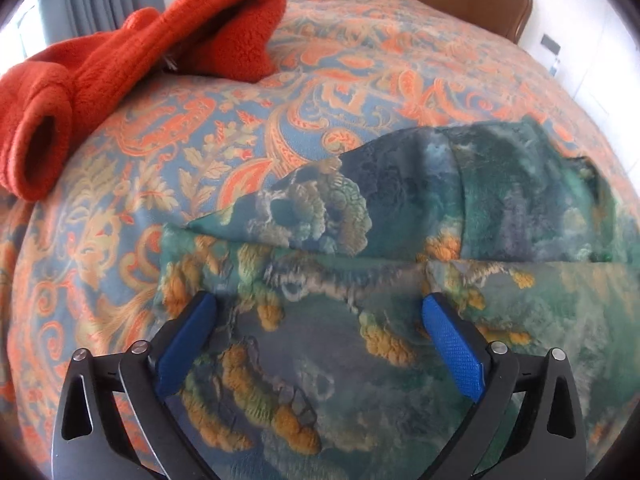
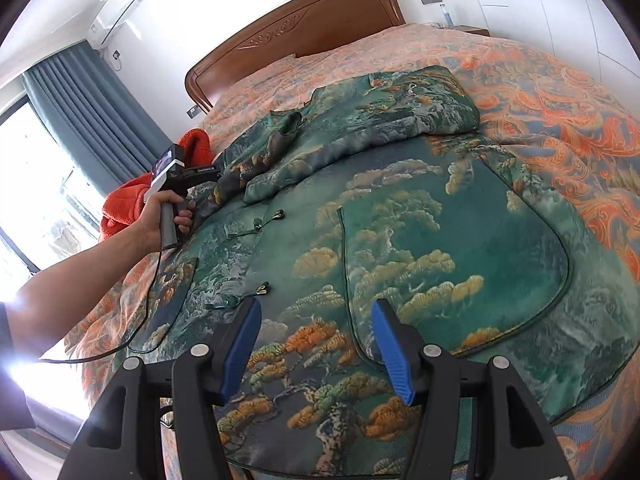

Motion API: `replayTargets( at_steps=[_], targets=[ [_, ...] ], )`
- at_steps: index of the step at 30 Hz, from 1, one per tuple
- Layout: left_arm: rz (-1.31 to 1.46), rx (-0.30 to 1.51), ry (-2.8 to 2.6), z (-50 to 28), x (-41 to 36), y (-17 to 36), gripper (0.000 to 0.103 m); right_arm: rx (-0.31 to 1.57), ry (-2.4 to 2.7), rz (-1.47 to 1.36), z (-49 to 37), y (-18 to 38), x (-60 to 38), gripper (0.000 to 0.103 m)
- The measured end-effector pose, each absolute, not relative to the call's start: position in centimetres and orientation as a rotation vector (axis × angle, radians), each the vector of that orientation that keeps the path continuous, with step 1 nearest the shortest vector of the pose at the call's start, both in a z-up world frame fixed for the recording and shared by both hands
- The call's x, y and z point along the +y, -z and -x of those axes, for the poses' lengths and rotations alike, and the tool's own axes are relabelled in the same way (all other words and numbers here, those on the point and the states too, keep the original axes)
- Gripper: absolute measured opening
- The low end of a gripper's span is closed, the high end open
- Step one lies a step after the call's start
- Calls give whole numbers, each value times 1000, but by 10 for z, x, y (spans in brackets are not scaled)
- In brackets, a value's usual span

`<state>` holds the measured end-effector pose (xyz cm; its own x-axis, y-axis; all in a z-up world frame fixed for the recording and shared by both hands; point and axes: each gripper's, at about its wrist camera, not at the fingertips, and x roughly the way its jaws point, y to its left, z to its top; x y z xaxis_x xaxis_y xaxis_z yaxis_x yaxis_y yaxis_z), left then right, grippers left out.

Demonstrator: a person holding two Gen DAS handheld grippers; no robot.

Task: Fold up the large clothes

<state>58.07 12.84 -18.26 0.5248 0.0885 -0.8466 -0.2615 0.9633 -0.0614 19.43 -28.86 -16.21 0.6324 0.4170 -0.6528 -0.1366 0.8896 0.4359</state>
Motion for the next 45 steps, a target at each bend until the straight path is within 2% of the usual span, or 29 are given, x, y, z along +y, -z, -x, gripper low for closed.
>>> replayTargets(
  at_steps=[6,10,15,17,22,28,34,45],
  targets=[
    [247,910,-117,-507,120,137,101,752,-300,-296,-179,142,-288,59],
    [135,849,-23,-432,94,116,102,711,-276,-227,-164,131,-285,59],
    [48,817,67,-334,67,112,102,684,-217,-139,-143,122,-280,69],
    [32,819,98,-293,59,116,102,680,-188,-130,-136,120,-280,76],
    [44,834,89,-222,57,127,102,670,-147,-137,-118,116,-281,78],
    [25,822,20,-177,61,131,102,664,-148,-77,-101,113,-273,78],
    [103,835,-40,-170,98,131,102,663,-138,-14,-91,110,-278,79],
    [182,890,-43,-173,135,138,102,755,-14,-186,-91,124,-355,79]
  ],
)
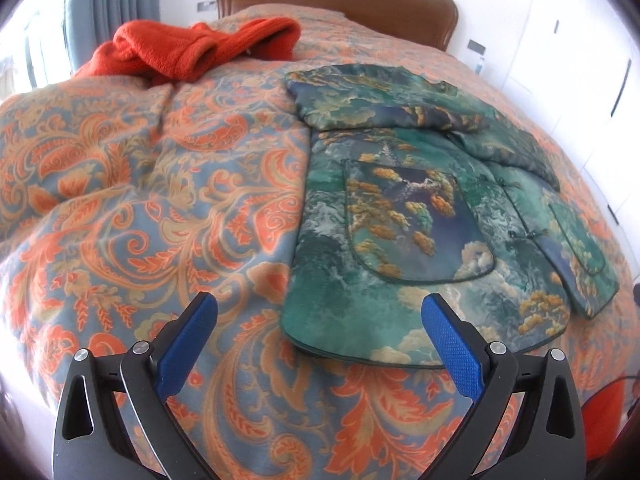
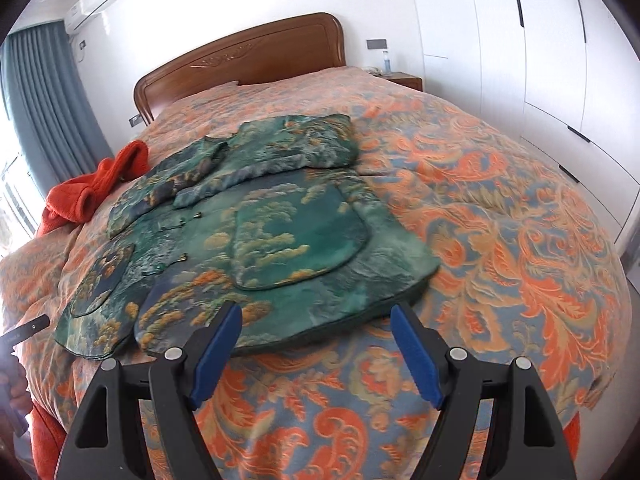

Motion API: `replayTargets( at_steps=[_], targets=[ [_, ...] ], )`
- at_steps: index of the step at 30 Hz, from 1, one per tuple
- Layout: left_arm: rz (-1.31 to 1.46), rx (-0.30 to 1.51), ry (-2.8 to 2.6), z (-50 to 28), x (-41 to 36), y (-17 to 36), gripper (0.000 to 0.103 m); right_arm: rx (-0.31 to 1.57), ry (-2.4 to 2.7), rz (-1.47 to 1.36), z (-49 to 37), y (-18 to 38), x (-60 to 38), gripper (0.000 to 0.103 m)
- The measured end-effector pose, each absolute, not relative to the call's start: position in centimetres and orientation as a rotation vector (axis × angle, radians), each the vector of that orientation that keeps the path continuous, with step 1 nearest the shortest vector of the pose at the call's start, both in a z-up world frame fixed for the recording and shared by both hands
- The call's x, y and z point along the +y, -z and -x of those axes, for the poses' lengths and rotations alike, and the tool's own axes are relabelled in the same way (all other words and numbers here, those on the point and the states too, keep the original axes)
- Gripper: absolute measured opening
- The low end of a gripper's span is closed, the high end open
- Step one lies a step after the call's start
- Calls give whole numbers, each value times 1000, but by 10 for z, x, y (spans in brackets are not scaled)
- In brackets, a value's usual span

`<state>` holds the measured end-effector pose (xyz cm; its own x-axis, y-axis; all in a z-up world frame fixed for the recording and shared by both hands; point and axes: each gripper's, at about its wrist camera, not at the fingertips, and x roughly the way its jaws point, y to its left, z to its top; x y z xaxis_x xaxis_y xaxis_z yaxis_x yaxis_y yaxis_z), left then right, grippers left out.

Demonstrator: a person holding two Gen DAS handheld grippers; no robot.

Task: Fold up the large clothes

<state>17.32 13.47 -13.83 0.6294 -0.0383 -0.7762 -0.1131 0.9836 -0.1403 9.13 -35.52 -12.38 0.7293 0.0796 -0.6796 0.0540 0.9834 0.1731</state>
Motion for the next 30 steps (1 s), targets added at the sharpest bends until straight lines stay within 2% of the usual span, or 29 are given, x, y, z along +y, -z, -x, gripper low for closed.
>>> replayTargets(
  at_steps=[6,10,16,25,29,30],
  targets=[
    [294,931,5,-189,170,140,102,733,22,-152,-99,110,-386,79],
    [403,998,44,-199,178,158,102,789,24,-187,-117,112,-418,79],
    [356,1011,83,-219,155,172,102,890,18,-248,-137,141,-451,79],
    [286,1076,125,-238,120,193,100,1007,-235,-289,-190,177,-429,79],
    [298,1088,93,-233,131,185,76,1088,-283,-341,-208,196,-425,78],
    [293,1089,87,-230,133,182,67,1098,-290,-372,-210,196,-427,73]
  ],
)
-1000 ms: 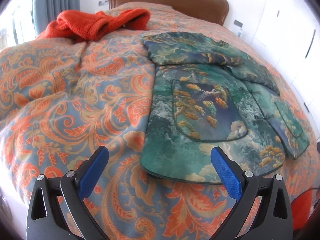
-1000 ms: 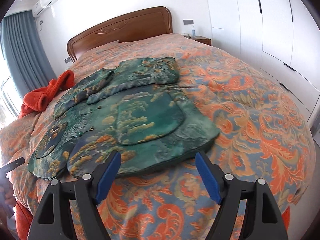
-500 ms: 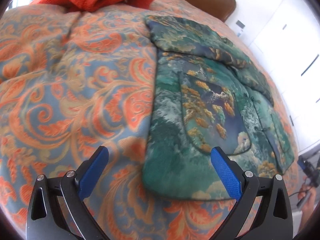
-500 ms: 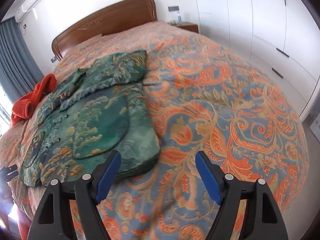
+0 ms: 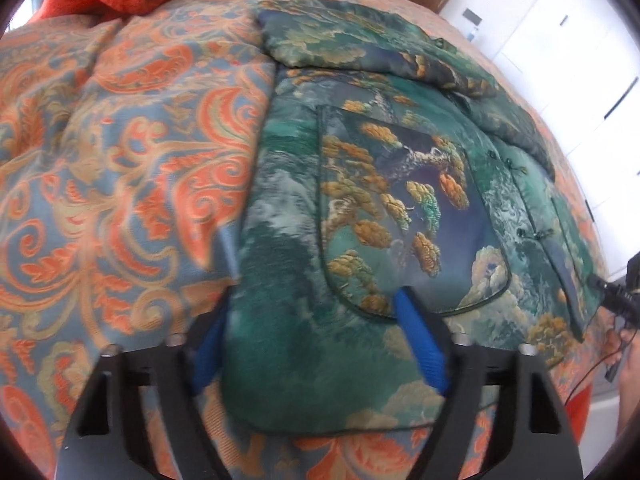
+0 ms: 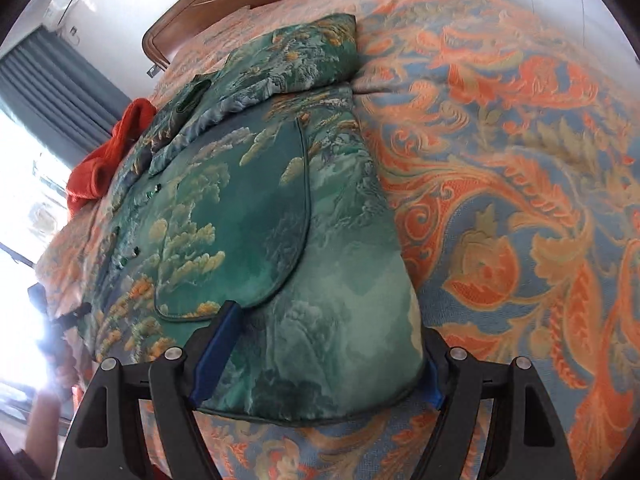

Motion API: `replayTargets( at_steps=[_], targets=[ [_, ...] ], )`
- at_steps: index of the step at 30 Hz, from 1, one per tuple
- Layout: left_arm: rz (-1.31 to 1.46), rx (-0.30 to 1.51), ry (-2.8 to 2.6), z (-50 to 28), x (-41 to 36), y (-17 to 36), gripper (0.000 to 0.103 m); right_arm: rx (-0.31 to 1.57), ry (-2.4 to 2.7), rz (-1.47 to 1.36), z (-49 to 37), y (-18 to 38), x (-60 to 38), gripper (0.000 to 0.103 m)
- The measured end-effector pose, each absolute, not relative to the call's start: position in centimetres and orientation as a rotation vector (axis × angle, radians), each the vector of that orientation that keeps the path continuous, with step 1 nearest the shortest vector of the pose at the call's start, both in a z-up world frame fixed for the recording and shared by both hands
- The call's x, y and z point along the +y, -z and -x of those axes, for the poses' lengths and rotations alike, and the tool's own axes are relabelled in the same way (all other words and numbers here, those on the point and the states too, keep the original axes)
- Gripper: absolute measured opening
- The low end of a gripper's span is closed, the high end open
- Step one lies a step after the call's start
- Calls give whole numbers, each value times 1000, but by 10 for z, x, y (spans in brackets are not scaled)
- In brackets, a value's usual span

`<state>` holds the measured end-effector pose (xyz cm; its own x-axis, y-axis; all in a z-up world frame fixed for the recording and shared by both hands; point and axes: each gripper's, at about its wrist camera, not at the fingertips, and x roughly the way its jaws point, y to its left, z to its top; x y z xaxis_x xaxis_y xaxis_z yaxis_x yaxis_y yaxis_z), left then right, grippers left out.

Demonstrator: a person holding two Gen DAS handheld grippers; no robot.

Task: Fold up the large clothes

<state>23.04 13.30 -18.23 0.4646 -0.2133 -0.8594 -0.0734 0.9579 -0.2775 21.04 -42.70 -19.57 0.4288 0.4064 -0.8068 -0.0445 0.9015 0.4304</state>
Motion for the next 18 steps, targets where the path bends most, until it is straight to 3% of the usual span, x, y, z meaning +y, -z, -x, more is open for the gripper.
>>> replayTargets(
  at_steps=[1,2,4,5,8,18],
  targets=[
    [289,1090,84,-229,135,179,63,1100,-297,-382,-211,193,-428,56],
    [285,1094,78,-228,136,178,52,1096,-303,-381,-210,188,-428,37],
    [263,1112,47,-228,138,176,25,1074,-311,-338,-209,174,-423,18],
    [260,1121,43,-228,140,174,19,1069,-315,-310,-209,169,-419,15],
    [295,1100,58,-224,146,164,13,1054,-324,-230,-209,152,-404,11],
    [328,1039,128,-198,149,118,9,967,-366,-234,-189,96,-397,10]
  ],
)
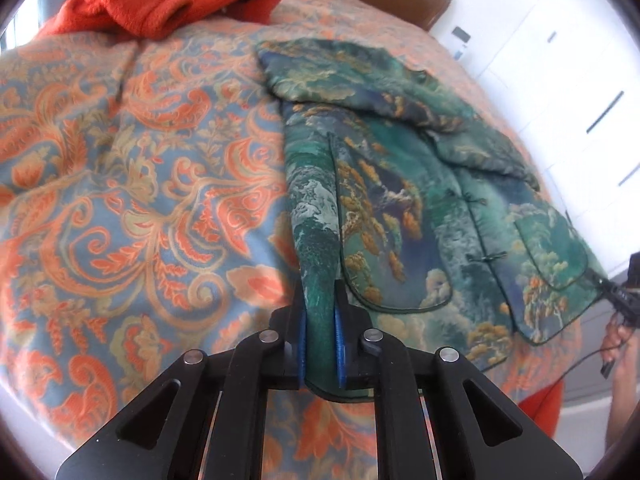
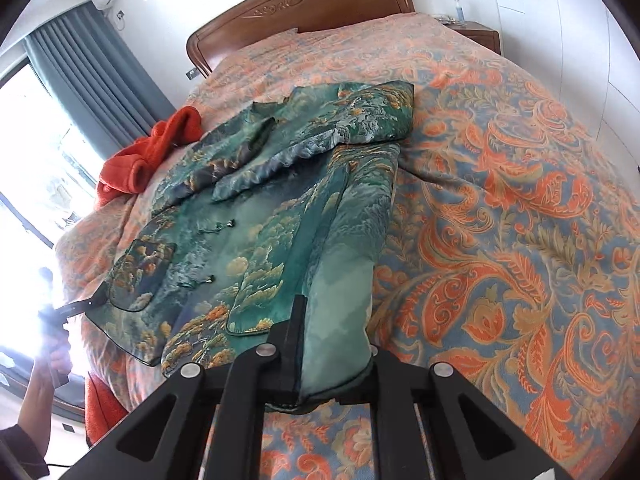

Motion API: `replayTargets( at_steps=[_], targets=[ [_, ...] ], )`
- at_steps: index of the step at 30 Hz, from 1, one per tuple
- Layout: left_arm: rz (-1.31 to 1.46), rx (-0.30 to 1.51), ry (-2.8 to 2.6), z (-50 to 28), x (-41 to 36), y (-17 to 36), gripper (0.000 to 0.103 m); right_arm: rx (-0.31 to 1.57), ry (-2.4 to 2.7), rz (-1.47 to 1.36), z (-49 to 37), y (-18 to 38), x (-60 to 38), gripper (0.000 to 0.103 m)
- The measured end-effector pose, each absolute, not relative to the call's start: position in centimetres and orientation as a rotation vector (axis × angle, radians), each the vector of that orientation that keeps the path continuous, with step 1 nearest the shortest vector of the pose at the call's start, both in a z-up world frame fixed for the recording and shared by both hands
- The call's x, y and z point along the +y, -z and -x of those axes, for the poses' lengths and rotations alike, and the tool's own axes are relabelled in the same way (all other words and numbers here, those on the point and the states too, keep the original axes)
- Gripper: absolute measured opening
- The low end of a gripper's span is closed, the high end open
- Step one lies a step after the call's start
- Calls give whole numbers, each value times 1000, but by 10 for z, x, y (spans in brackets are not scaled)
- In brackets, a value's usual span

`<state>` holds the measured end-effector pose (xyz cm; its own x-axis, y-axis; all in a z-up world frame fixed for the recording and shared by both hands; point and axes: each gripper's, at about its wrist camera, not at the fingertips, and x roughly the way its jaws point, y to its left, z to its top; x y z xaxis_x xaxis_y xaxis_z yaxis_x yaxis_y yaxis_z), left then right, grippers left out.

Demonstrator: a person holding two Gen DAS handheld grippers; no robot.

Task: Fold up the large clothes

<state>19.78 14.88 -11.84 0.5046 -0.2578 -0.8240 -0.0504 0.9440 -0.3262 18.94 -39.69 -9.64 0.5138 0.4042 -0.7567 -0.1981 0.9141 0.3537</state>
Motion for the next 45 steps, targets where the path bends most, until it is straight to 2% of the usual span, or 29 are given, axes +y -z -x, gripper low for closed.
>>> replayTargets(
  at_steps=[6,16,22,25,27,30,35,40,43,45],
  targets=[
    [278,1069,148,-158,146,106,9,987,-387,-246,-165,93,-406,10],
    [254,1211,114,-77,147,144,9,1118,-359,-301,-80,129,-430,10],
    [177,1212,78,-86,136,161,10,1155,-331,-299,-68,154,-430,10],
    [126,1205,80,-90,129,167,17,1151,-328,-239,-77,161,-424,11],
    [121,1189,73,-87,127,169,28,1166,-335,-236,-80,166,-423,15],
    [143,1187,66,-81,127,172,37,1177,-328,-263,-82,171,-426,24],
    [186,1193,71,-80,134,178,43,1191,-310,-300,-74,176,-428,29],
    [154,1206,87,-77,134,178,40,1200,-320,-280,-76,178,-425,30],
    [162,1238,108,-79,128,183,29,1205,-340,-260,-77,175,-422,29],
    [156,1240,119,-78,124,181,15,1209,-339,-243,-77,173,-419,22]
  ],
)
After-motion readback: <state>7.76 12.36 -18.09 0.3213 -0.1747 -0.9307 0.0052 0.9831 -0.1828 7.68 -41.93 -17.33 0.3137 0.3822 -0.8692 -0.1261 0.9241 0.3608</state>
